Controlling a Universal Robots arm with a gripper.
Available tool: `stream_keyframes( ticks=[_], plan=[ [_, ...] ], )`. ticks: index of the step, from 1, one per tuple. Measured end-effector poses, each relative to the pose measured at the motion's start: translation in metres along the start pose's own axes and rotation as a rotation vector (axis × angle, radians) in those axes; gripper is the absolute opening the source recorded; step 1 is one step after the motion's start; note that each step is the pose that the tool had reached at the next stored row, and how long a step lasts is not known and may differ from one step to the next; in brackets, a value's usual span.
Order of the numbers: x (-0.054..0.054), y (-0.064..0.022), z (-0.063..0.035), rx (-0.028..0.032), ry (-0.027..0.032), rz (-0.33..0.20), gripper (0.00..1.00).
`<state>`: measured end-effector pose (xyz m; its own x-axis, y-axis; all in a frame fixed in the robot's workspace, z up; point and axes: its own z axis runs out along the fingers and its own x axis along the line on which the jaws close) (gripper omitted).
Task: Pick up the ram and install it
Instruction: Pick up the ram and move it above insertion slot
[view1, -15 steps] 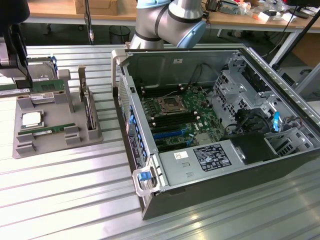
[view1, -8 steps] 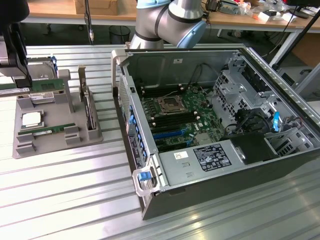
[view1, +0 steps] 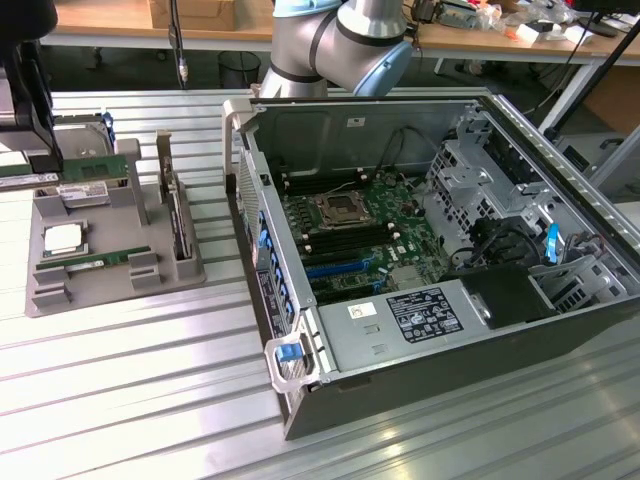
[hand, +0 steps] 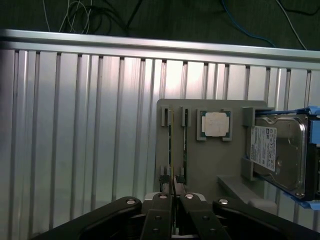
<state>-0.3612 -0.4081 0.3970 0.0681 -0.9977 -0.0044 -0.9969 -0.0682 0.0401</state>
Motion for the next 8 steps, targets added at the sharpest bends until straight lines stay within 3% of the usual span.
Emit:
stream_keyframes(
  ticks=[8],
  plan=[
    [0.0, 0.0002, -0.0058, 0.0, 0.0, 0.0, 0.12]
  ],
)
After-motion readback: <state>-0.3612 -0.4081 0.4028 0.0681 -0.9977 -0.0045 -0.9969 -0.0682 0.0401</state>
